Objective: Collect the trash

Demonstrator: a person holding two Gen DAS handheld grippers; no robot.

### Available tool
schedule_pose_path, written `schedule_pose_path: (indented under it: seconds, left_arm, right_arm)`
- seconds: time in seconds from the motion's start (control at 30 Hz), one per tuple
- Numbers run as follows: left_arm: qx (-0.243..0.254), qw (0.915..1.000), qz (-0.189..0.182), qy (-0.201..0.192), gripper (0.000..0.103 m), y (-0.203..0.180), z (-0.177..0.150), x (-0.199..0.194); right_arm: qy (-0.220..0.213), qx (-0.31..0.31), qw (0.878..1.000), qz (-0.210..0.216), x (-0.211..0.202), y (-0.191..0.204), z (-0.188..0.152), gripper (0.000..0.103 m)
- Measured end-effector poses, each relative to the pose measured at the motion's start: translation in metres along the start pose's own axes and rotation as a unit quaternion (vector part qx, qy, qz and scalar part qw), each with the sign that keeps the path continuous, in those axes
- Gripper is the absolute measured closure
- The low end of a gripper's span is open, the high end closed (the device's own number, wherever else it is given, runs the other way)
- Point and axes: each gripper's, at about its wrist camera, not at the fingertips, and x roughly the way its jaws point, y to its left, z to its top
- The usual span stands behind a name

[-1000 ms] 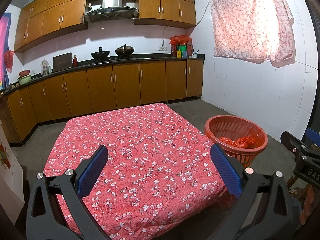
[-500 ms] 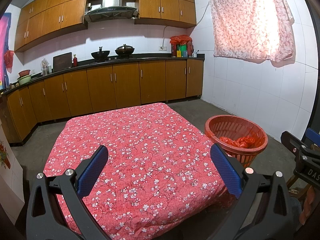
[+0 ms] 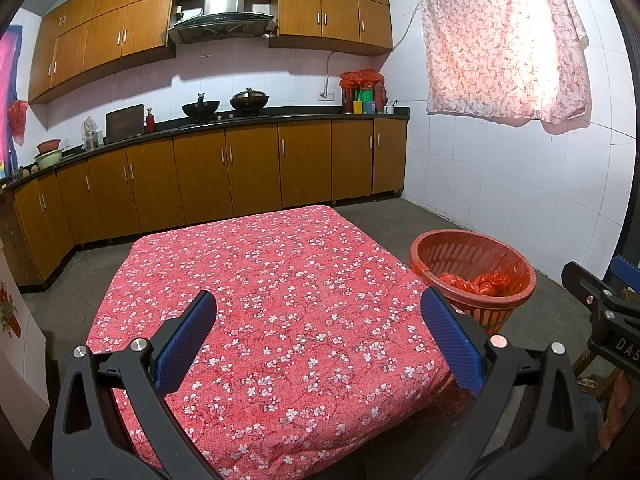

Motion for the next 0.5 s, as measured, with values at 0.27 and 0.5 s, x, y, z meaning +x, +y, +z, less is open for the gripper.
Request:
schedule_pose_path:
  seconds: [0.27, 0.5]
  left_arm:
    - [0.0, 1.0, 0.0, 0.0, 0.002, -0.0003, 0.0004, -0.0002]
    - [0.0, 1.0, 0.0, 0.0, 0.002, -0.0003, 0.001, -0.0002]
  right_arm:
    - [0.0, 0.0, 1.0, 0.0, 0.0008, -0.0013, 0.0016, 0.004]
    - [0.001, 0.0, 1.0, 0.0, 0.0, -0.0002, 0.0008, 0.004]
